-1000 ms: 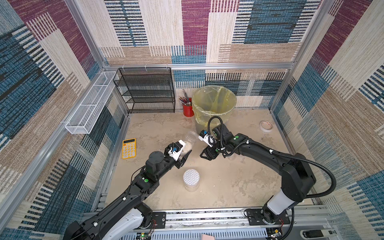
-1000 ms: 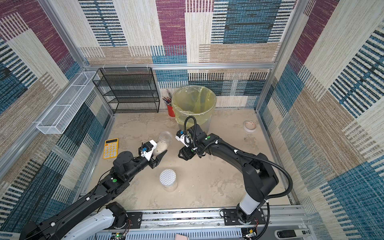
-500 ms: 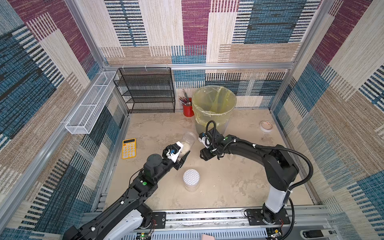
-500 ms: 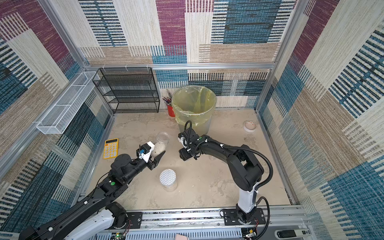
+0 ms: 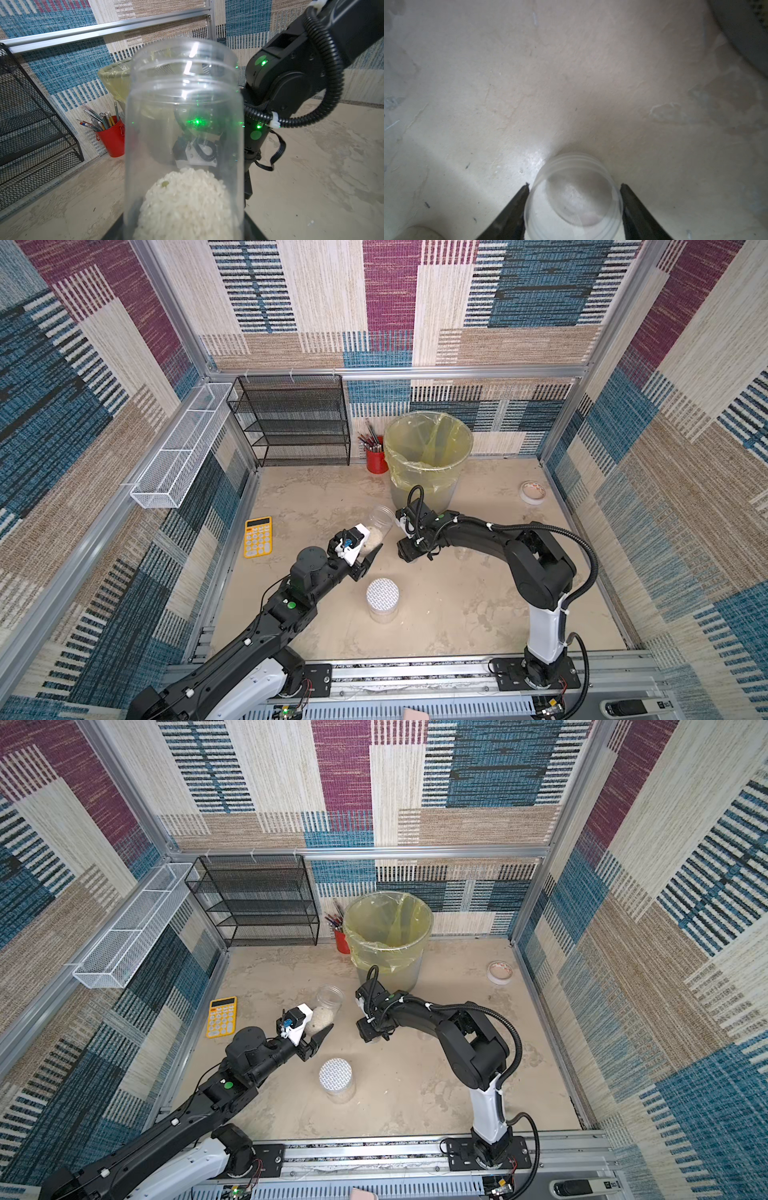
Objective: Empty moldy rice from jars
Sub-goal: Place the lid at the center of the board.
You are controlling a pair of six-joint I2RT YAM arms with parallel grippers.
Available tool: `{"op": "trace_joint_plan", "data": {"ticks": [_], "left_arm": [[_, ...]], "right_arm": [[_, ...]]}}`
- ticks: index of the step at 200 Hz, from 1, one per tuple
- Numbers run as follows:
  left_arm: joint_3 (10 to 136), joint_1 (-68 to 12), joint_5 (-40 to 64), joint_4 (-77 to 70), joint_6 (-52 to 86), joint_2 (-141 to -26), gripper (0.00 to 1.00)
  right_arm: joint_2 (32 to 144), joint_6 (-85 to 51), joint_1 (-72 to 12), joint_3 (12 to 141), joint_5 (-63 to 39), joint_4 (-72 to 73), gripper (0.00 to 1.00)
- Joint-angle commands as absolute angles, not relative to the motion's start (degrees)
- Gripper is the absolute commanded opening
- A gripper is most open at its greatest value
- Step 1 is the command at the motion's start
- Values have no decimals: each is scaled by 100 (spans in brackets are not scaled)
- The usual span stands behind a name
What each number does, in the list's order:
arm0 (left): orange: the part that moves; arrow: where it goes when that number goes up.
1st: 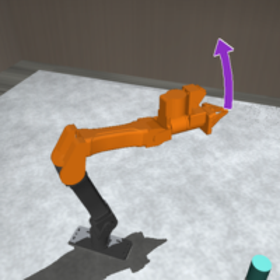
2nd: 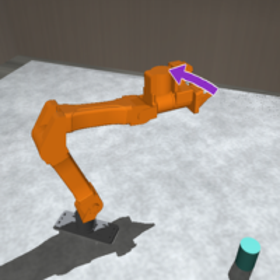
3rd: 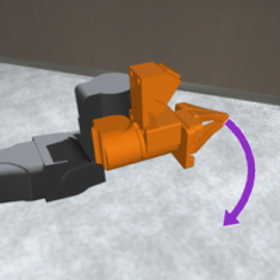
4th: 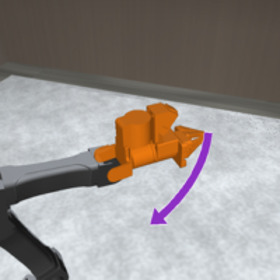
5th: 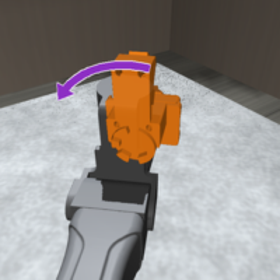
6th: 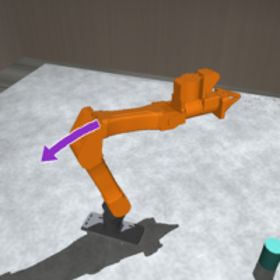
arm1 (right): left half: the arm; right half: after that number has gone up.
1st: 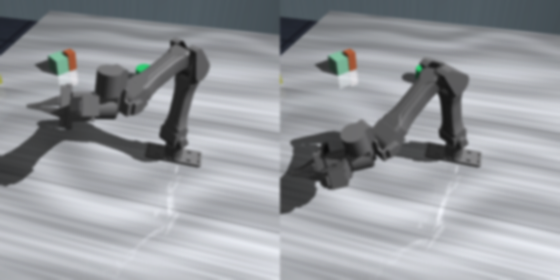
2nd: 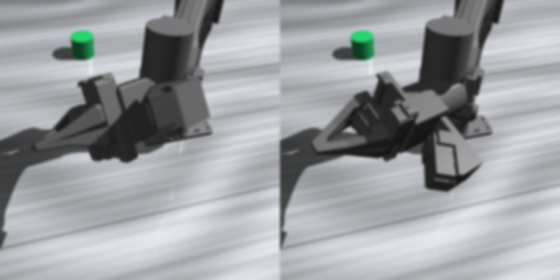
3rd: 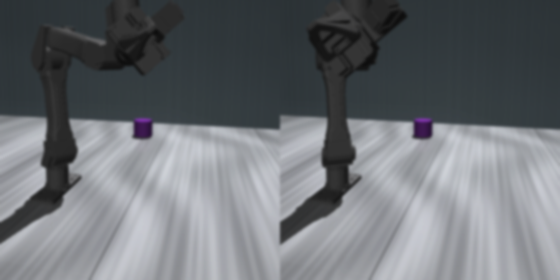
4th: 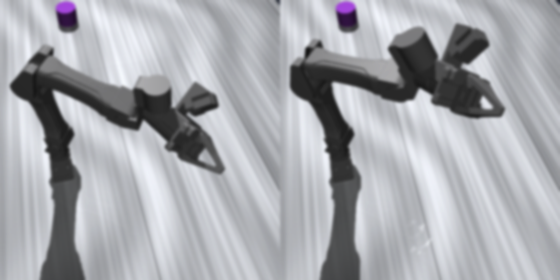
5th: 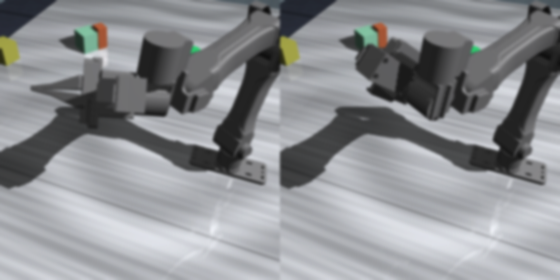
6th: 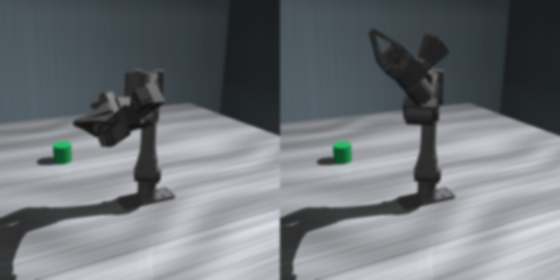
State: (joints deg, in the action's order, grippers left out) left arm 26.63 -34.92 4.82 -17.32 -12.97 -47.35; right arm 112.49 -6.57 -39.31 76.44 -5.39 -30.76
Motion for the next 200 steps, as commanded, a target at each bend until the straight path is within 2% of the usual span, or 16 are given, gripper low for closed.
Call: {"op": "trace_joint_plan", "data": {"ticks": [1, 40, 82, 90, 95, 99, 131, 148, 200], "left_arm": [[2725, -3489, 563, -2102, -1145, -4737, 0], [2726, -3489, 560, -2093, -1126, -4703, 0], [2731, -3489, 547, -2075, -1129, -4676, 0], [2733, -3489, 545, -2066, -1140, -4676, 0], [2736, -3489, 545, -2063, -1137, -4668, 0], [2735, -3489, 545, -2063, -1146, -4666, 0], [2747, -3489, 527, -2035, -1169, -4645, 0], [2793, -3489, 502, -2005, -1197, -4649, 0], [3275, -3489, 536, -1566, -1230, -4787, 0]], "right_arm": [[11292, -737, -3939, 7642, -540, -3120, 59], [11151, -720, -3946, 7641, -613, -3199, 68], [11055, -710, -3946, 7646, -589, -3234, 73], [11052, -703, -3946, 7660, -639, -3228, 77], [11055, -708, -3946, 7657, -651, -3226, 85], [11050, -711, -3946, 7658, -652, -3217, 88], [11059, -748, -3955, 7704, -570, -3268, 92], [10885, -803, -3955, 7707, -548, -3290, 100], [10221, -916, -3981, 7805, -346, -3633, 99]]}}
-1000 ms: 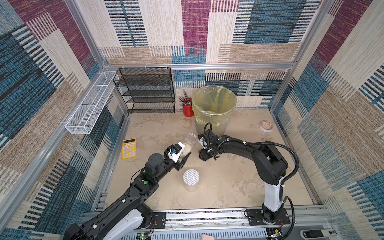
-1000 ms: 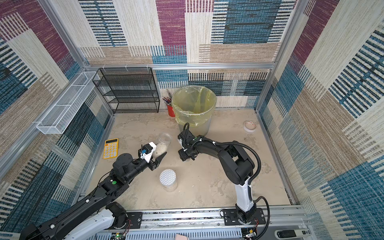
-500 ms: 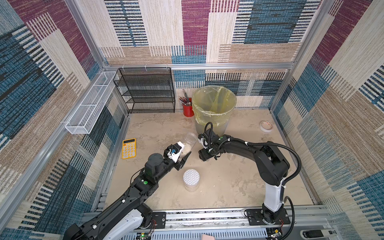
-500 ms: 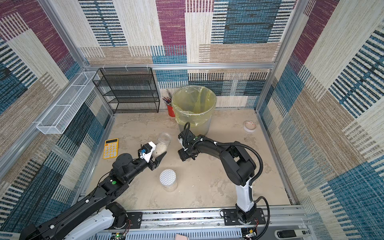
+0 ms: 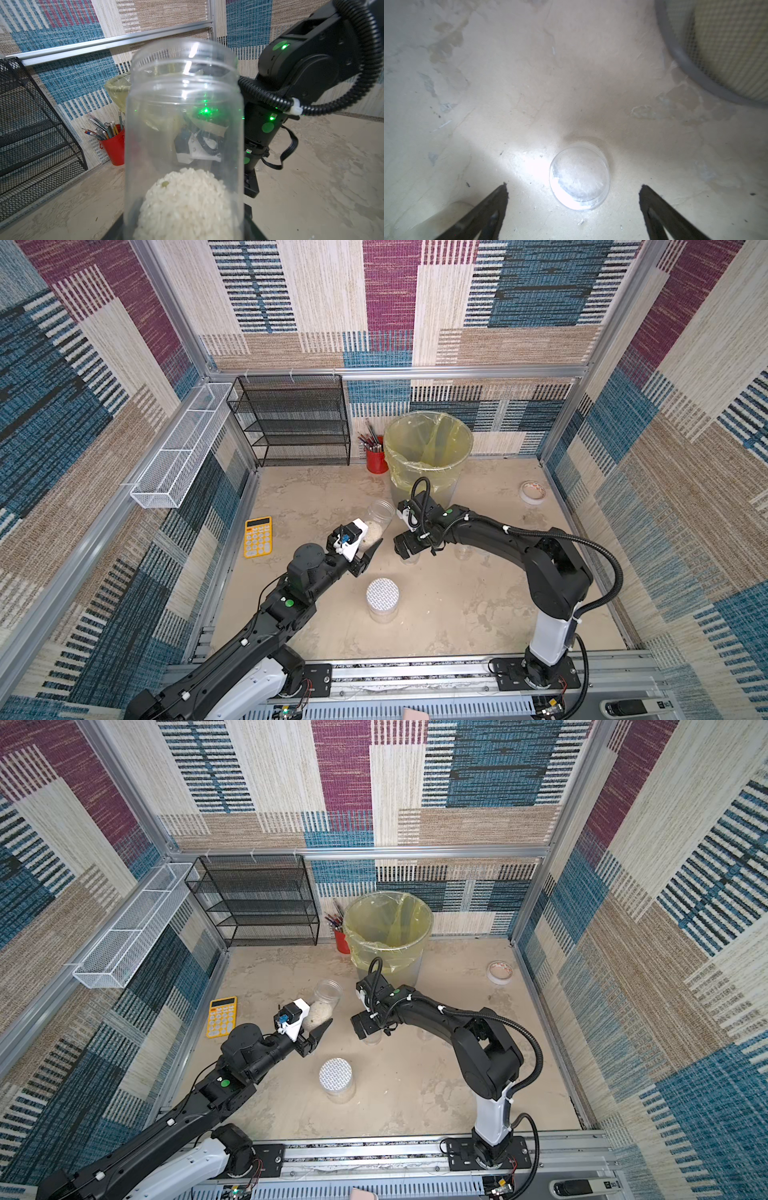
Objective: Empty moldy rice from jars
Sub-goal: Place the lid at the center of the board.
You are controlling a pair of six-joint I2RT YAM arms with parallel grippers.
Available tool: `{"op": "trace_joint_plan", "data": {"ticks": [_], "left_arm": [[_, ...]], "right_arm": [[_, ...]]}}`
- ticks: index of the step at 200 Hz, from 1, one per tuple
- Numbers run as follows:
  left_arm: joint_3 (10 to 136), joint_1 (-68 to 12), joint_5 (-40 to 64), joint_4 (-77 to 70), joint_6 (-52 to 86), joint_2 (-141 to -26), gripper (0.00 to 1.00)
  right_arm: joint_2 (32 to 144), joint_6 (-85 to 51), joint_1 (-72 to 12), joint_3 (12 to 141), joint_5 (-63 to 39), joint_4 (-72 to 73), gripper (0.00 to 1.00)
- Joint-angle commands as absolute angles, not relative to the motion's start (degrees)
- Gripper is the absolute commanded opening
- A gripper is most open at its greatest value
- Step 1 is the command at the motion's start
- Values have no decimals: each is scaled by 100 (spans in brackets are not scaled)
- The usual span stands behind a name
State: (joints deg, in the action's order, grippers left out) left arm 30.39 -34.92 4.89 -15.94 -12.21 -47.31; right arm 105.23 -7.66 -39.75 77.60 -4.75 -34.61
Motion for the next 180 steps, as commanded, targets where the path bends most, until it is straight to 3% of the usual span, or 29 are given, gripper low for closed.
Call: {"op": "trace_joint_plan", "data": {"ticks": [1, 53, 127, 180], "left_arm": [[3290, -3489, 536, -1556, -1226, -4789, 0], [4354, -3479, 584, -779, -1515, -5275, 0], [6780, -3420, 969, 571, -2374, -6895, 0], [8842, -3204, 1057, 1562, -3063, -8446, 0]], "right_arm": [[10199, -924, -3981, 7800, -349, -3636, 99], [9658, -1367, -3984, 8240, -465, -4670, 99], [7781, -1134, -3952, 7901, -242, -4283, 100], [6910, -1273, -2778, 7803, -373, -3125, 99]]}}
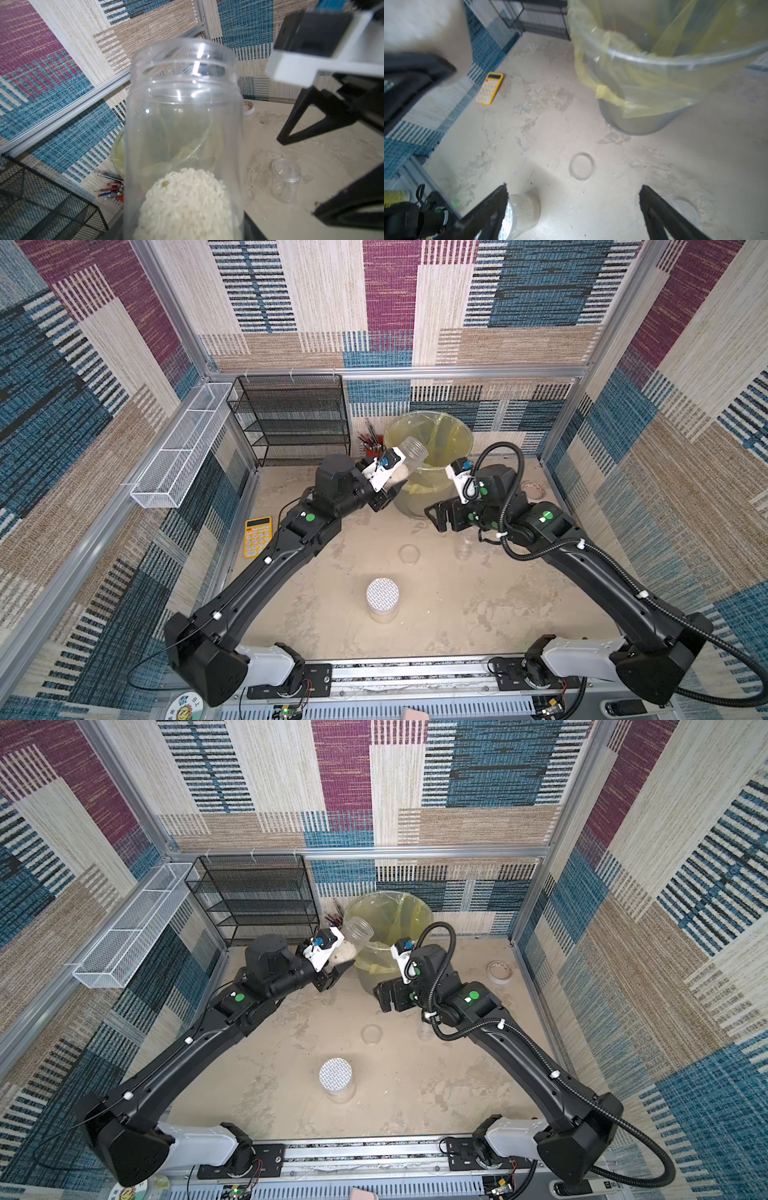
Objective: Empty moldy rice from jars
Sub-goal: Place the lid at the center of the board, then pour the moldy rice from the jar into the trash bin.
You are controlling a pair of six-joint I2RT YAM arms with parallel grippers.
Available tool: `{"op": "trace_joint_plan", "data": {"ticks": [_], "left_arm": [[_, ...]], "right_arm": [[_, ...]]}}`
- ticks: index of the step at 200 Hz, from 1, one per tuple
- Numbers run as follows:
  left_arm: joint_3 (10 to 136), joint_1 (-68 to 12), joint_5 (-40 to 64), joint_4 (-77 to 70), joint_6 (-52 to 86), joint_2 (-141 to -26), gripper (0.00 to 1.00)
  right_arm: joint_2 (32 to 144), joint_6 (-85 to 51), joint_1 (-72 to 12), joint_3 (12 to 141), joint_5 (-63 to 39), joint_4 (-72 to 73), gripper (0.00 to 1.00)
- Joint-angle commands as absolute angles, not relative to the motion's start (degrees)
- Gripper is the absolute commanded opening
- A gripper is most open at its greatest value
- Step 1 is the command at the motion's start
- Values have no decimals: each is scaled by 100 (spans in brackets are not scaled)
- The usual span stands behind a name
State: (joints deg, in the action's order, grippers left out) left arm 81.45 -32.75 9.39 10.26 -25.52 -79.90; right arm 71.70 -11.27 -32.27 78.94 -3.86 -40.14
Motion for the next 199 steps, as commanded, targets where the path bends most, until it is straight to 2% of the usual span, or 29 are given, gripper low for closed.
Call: {"op": "trace_joint_plan", "data": {"ticks": [1, 19, 69, 103, 170, 199], "left_arm": [[8877, -3201, 1051, 1572, -3079, -8472, 0], [9440, -3173, 963, 1832, -3307, -8908, 0], [11030, -3146, 504, 2676, -4121, -9987, 0], [12261, -3120, 167, 3314, -4666, -10759, 0], [14915, -3068, -852, 4116, -5962, -12464, 0], [15358, -3084, -1364, 3866, -6766, -12944, 2]], "right_arm": [[6900, -1282, -2751, 7799, -362, -3101, 99], [6979, -1453, -2266, 7943, -414, -2844, 100], [8088, -1879, -1135, 8771, -884, -2963, 98], [8433, -1914, -839, 8896, -1264, -2793, 98], [7578, -1601, -778, 7852, -1147, -2474, 100], [6772, -1785, -770, 6925, -1107, -2162, 100]]}}
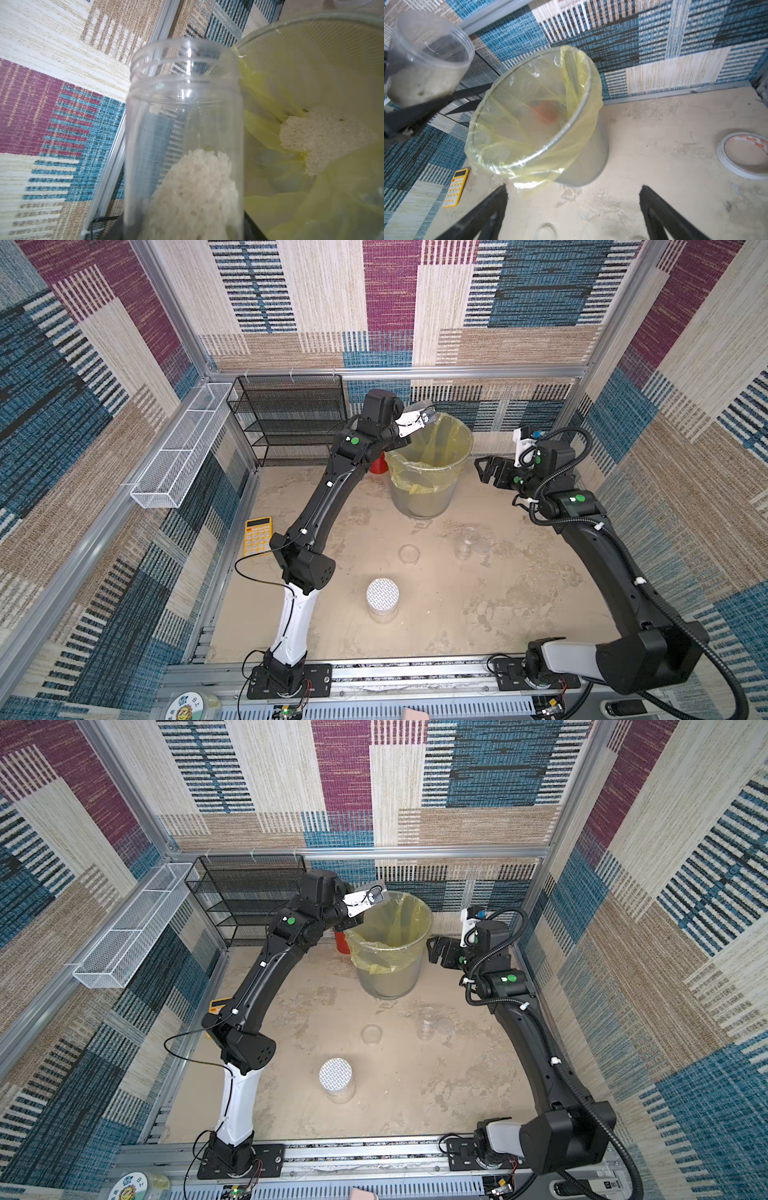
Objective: Empty moldy rice from jars
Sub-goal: Pour the moldy rice from the jar into the trash bin.
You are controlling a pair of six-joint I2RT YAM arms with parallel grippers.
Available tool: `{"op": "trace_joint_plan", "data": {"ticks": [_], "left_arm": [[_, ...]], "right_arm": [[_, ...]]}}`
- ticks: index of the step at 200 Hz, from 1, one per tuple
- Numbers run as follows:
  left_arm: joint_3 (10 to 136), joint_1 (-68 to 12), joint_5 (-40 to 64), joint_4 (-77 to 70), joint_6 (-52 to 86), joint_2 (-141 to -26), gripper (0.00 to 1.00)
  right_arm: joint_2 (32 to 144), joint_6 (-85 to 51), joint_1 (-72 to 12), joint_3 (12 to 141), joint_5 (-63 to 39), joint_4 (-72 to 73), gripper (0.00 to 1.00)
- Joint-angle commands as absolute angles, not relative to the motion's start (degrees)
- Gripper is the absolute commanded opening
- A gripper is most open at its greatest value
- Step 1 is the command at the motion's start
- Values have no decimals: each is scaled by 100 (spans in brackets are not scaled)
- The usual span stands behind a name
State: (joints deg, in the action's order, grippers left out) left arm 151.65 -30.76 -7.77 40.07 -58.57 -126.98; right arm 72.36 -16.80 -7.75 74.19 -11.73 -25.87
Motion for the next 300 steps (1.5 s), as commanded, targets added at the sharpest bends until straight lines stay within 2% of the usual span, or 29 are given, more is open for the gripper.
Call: {"op": "trace_joint_plan", "data": {"ticks": [1, 55, 103, 152, 208, 300], "left_arm": [[15352, -3085, -1376, 3853, -6793, -12949, 1], [15007, -3111, -1952, 2541, -8382, -13228, 1], [13805, -3275, -2607, 555, -10547, -13376, 0], [14164, -3445, -2264, 324, -10867, -13723, 1], [13523, -3429, -1921, -169, -11807, -13176, 0], [12719, -3472, -1827, -281, -12285, -12673, 0]], "right_arm": [[6748, -1794, -772, 6899, -1112, -2153, 100], [5996, -1886, -773, 6057, -1114, -2268, 100], [5528, -2059, -773, 5554, -1165, -2342, 100], [5274, -2078, -773, 5482, -1341, -2557, 100], [5108, -2186, -773, 5124, -1499, -2399, 100], [4765, -2233, -773, 5021, -1582, -2443, 100]]}}
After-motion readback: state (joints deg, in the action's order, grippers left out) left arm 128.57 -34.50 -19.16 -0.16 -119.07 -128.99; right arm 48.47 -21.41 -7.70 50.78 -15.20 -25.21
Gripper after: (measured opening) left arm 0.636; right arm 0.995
